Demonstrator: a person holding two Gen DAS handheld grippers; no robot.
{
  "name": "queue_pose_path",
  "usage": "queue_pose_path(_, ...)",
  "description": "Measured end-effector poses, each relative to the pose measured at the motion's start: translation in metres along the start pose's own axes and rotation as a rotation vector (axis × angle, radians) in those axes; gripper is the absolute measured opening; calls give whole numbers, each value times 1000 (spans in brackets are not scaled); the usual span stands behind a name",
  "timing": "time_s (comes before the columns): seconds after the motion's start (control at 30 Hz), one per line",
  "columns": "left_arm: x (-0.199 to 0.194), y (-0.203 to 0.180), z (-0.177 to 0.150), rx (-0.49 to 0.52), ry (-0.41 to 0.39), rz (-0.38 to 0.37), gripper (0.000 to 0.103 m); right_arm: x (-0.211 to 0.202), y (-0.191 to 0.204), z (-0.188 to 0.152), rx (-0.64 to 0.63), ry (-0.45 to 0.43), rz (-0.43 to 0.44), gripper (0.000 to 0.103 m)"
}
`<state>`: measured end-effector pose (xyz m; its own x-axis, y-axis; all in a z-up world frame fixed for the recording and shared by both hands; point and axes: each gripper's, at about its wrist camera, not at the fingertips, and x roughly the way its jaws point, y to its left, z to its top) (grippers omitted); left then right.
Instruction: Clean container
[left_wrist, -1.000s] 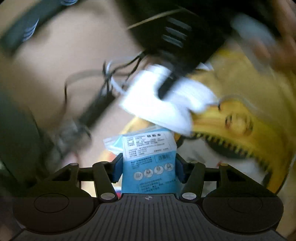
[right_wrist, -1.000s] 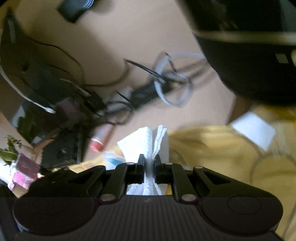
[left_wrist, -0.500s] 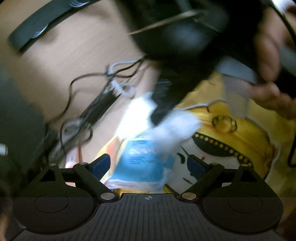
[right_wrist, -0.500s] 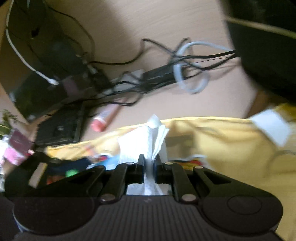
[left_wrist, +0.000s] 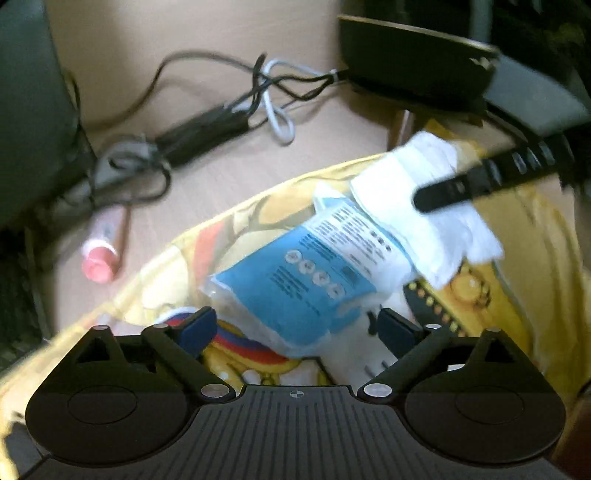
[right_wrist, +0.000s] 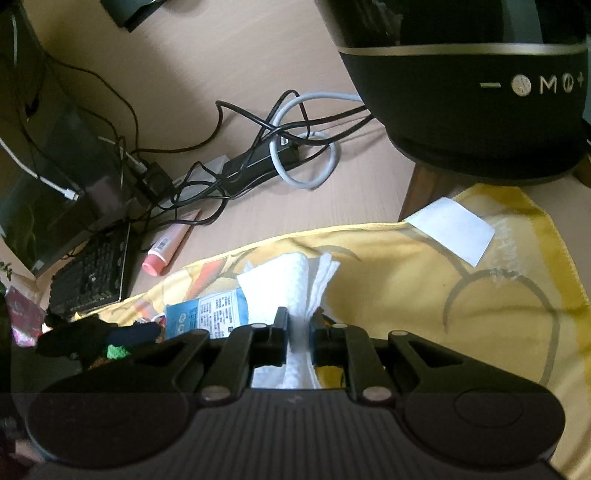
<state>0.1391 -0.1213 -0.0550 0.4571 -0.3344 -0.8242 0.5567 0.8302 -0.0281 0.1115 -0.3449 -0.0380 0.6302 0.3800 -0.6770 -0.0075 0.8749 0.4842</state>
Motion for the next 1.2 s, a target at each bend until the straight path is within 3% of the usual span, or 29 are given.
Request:
queue_pose_path(0.1, 11, 22, 16, -158, 56, -130, 101, 0, 5, 3, -10, -15, 13, 13)
queue_pose_path(0.17, 19, 32, 22, -234, 77, -170, 101, -2, 7, 5, -30, -27, -1, 13)
queue_pose_path(0.3, 24, 27, 19, -303, 31, -141, 101, -1, 7, 6, -11, -56, -30, 13)
queue_pose_path(0.33, 22, 24, 17, -312, 14, -138, 97, -2, 7, 6, 7, -72, -35, 13)
queue_pose_path(0.37, 20, 22, 16, -322, -4, -142, 84, -2, 8, 6, 23, -91, -40, 13)
queue_pose_path(0.47, 12, 16, 10, -327, -47, -143, 80, -2, 12, 6, 36, -120, -37, 13)
queue_pose_path(0.53, 9, 12, 7, -291, -66, -122, 80, 0, 16, 7, 11, -119, -34, 13)
queue_pose_path(0.6, -1, 3, 6, -217, -108, -52, 79, 2, 16, 7, 26, -112, -20, 13)
queue_pose_path(0.73, -25, -33, -8, 98, -265, 157, 79, 2, 12, 6, 117, -86, 106, 13)
queue_pose_path(0.8, -33, -53, -21, 238, -302, 223, 80, -2, 15, 6, 102, -101, 110, 13)
queue_pose_path(0.97, -37, -82, -41, 356, -302, 217, 80, -13, 28, 18, 63, -140, 148, 13)
queue_pose_path(1.1, -37, -93, -47, 408, -304, 225, 80, -5, 44, 21, 26, -37, 266, 13)
queue_pose_path(1.2, -37, -89, -47, 379, -280, 207, 80, 2, 53, 7, -42, 38, 240, 13)
